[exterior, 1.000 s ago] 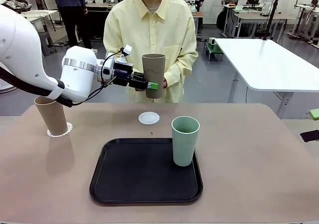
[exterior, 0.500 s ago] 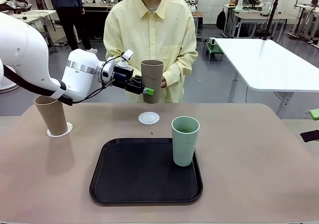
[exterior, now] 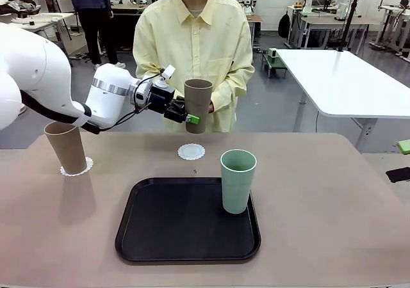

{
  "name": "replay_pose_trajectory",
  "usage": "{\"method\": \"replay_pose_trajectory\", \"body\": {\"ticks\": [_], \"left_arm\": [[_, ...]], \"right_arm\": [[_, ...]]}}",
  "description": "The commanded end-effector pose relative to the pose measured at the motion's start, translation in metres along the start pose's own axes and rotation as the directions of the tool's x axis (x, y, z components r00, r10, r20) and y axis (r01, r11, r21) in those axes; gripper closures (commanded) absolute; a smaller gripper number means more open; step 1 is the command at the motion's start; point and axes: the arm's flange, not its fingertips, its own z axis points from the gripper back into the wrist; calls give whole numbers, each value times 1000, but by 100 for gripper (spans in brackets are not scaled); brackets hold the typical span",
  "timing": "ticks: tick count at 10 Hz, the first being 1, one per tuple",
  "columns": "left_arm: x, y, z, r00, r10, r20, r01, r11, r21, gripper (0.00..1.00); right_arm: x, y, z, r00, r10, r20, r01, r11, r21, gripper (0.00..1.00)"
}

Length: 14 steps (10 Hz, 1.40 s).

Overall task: Place coasters on the table and set cups on them.
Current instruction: Take one Reusable plastic cup from the Flat Tray and place it on a coaster set by the human.

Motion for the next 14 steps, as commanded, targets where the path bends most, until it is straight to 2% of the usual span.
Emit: {"method": "replay_pose_trajectory", "body": {"ticks": [1, 7, 12, 14], "left_arm": [[-4, 18, 0, 999, -35, -22, 35, 999, -8, 18], [-29, 20, 6, 1000, -18, -21, 15, 993, -118, 18], [-35, 12, 2, 1000, -11, -19, 9, 995, -99, 18], [-40, 13, -2, 1000, -9, -4, 8, 990, -140, 18]], "right_arm": [[1, -1, 1, 1000, 12, 5, -12, 1000, 18, 0], [1, -1, 1, 1000, 12, 5, -12, 1000, 18, 0], [1, -1, 1, 1000, 12, 5, -12, 1000, 18, 0], [1, -1, 1, 1000, 12, 5, -12, 1000, 18, 0]]}}
